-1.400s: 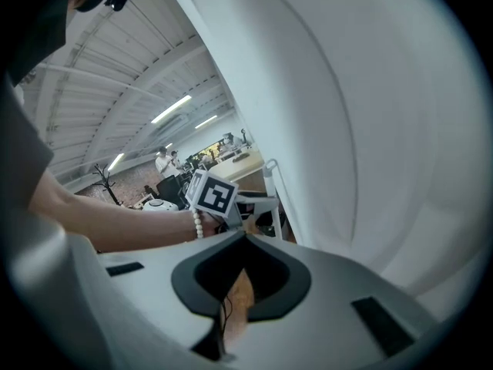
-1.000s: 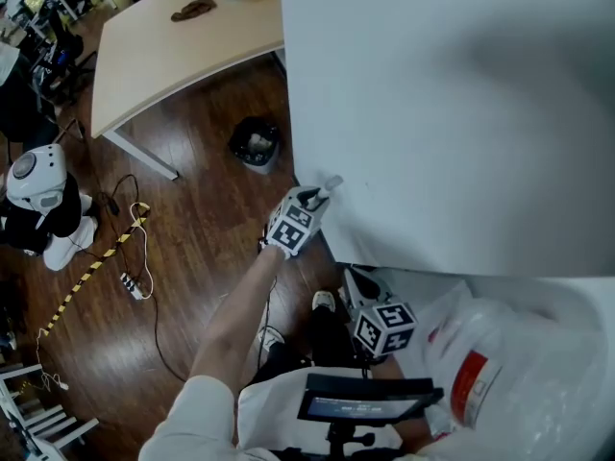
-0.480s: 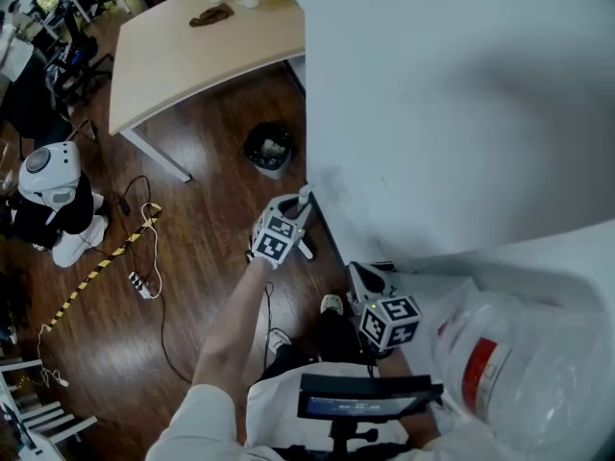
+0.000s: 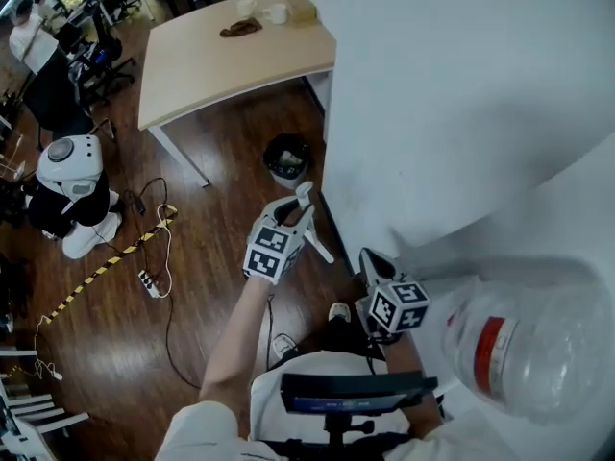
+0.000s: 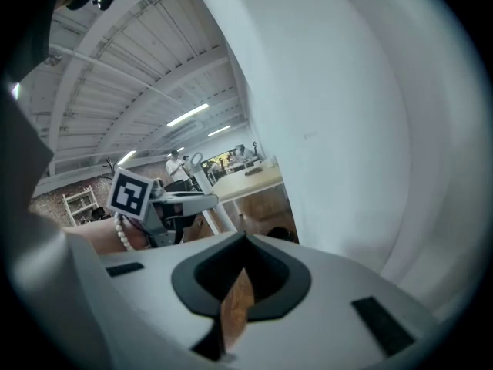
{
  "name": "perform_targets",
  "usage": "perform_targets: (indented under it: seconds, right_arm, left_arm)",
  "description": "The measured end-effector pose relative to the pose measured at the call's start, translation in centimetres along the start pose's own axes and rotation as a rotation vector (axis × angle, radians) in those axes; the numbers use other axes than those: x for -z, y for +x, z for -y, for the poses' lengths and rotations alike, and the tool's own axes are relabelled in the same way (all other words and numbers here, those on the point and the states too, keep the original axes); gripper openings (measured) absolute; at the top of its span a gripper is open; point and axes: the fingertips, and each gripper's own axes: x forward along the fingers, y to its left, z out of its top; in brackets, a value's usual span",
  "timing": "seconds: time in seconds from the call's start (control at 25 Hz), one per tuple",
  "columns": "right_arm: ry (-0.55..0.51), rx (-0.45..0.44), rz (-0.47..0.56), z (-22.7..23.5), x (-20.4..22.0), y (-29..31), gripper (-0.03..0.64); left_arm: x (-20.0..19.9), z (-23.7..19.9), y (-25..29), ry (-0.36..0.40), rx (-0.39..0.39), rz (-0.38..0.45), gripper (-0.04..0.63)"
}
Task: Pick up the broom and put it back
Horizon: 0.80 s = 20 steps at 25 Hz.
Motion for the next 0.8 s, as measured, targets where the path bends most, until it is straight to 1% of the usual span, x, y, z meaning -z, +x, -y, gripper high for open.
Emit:
perform_targets:
  seconds: [0.08,0.24,0.44,0.52,0.68,0.8]
  right_arm:
    - [-0.007,-0.004,0.025,-0.8,-0.9,-0.3,0.015]
    - [-0.025,-0.025,0.069,-3.2,-2.7,-0.9,0.015]
    - [-0.045,-0.071,0.1,-6.0,-4.1,-0.5,0.015]
    - [-0.053,-0.087,0.095,-7.1,-3.6,-0.5,0.015]
    - [-0.073,-0.109,0.075,-8.8,-2.0,-1.0,0.015]
    - [-0.087,-0.118,0.067,-9.4,-1.7,-1.0,0.015]
  left_arm:
    - [-1.9,0.7,-2.0,0.002,-0.003,0.019,0.1]
    - [-5.1,2.1,-5.7,0.007,-0.002,0.03,0.1]
    - [-8.1,2.6,-8.4,0.012,0.01,0.054,0.098]
    - [-7.9,3.0,-9.4,0.012,0.016,0.051,0.098]
    - [-5.6,3.9,-11.0,0.02,0.017,0.022,0.097]
    - [-4.1,4.0,-11.7,0.02,0.008,0.002,0.097]
